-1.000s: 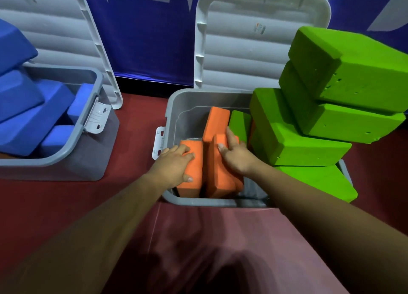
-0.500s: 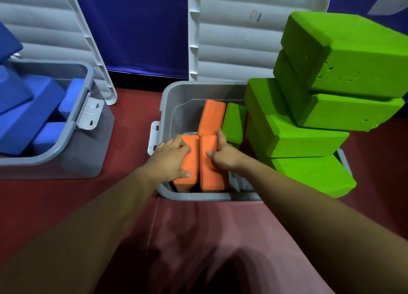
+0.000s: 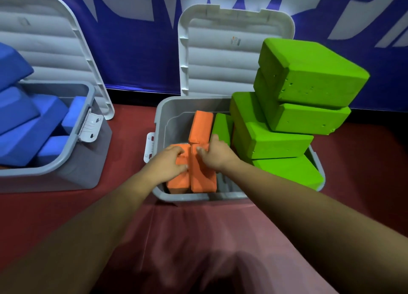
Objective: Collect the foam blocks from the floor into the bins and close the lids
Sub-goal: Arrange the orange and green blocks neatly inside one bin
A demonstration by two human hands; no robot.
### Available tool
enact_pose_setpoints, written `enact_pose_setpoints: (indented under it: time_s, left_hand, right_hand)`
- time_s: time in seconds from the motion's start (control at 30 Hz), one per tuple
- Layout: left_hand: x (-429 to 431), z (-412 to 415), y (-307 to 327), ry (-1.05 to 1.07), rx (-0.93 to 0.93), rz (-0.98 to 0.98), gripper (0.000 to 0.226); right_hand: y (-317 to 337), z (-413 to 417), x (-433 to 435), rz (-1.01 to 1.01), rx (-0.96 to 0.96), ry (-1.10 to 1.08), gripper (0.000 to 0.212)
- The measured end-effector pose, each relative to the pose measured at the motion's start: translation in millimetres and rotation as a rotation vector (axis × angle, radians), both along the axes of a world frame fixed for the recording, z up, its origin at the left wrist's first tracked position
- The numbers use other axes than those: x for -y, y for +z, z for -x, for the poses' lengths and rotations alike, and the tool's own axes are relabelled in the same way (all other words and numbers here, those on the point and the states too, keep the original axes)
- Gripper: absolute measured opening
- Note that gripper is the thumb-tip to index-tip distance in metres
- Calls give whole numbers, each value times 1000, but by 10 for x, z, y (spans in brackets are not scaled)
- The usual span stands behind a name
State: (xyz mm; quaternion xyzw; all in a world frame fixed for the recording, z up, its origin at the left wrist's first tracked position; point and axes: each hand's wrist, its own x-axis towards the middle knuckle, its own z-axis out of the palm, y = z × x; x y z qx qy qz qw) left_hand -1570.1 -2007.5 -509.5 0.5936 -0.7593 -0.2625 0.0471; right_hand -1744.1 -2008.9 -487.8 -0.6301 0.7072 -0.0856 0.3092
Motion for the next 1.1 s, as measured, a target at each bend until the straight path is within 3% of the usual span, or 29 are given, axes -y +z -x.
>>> enact_pose_setpoints:
  time_s: [0.13, 0.4, 0.57, 0.67, 0.73, 0.8, 0.87, 0.97, 1.1]
  left_hand:
    - [155, 176, 516, 173, -194, 76, 33]
    - [472, 956, 1712, 185, -422, 220, 15]
    - [421, 1615, 2147, 288, -604, 182, 43]
    - [458, 1885, 2142, 297, -625, -35, 76]
    - [414, 1988, 2067, 235, -596, -145, 79]
    - [360, 2061, 1958, 181, -610, -169, 59]
    - [312, 2082, 1902, 211, -711, -174, 47]
    - [308, 1999, 1922, 363, -929, -200, 57]
    - [305, 1759, 1909, 469, -1332, -199, 13]
  right_hand:
    - [797, 156, 98, 237, -1, 30, 50]
    - [2341, 789, 78, 624, -6, -39, 43]
    - [2682, 1458, 23, 798, -109, -232, 37]
    - [2532, 1853, 5, 468, -270, -462, 51]
    - [2333, 1992, -45, 206, -202, -520, 49]
    - [2165, 2026, -78, 159, -37, -496, 42]
    - [2099, 2010, -100, 218, 70, -516, 43]
    - [2090, 1931, -58, 416, 134, -507, 51]
    - [2252, 1580, 47, 610, 365, -370, 56]
